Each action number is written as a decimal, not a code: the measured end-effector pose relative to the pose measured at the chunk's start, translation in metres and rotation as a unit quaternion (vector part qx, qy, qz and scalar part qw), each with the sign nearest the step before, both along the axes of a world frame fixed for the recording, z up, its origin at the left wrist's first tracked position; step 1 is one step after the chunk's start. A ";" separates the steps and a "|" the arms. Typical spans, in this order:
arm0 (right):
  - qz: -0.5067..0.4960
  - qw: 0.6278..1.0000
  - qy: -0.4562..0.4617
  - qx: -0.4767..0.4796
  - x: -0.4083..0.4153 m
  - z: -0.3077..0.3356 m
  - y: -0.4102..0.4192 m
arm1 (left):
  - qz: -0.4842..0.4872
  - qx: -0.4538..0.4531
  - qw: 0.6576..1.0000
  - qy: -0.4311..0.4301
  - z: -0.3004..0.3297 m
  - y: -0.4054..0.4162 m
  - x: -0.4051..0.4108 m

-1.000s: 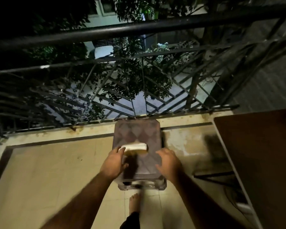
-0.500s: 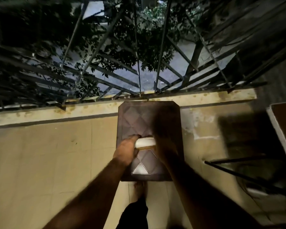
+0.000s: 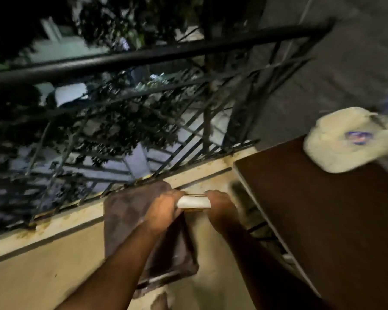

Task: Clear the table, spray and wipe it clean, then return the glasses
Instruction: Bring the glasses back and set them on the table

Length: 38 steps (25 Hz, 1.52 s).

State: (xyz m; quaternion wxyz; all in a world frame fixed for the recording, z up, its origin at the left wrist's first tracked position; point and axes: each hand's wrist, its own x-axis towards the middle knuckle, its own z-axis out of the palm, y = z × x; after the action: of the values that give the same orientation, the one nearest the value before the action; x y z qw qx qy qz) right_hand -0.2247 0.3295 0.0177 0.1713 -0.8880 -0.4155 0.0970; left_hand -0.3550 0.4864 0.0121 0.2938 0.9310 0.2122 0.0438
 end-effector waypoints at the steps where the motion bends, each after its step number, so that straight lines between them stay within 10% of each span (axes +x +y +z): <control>1: -0.028 1.000 0.004 0.001 0.018 0.027 -0.031 | -0.031 0.005 0.999 -0.021 0.023 -0.023 0.028; 15: -0.466 0.884 -0.029 0.002 0.081 0.139 -0.544 | -0.431 0.030 0.898 -0.082 0.130 -0.507 0.264; 26: -0.641 0.767 0.012 -0.032 0.148 0.087 -0.702 | -0.566 0.049 0.823 -0.027 0.100 -0.696 0.378; 38: -0.673 0.738 0.019 -0.047 0.316 0.003 -0.808 | -0.526 0.046 0.848 0.043 -0.005 -0.821 0.536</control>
State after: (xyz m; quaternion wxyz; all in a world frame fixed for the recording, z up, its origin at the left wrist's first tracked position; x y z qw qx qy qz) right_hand 0.0915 -0.4789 0.0205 0.1583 -0.9412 0.2984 -0.0069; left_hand 0.1813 -0.3343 0.0074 0.2207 0.9166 -0.2990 -0.1474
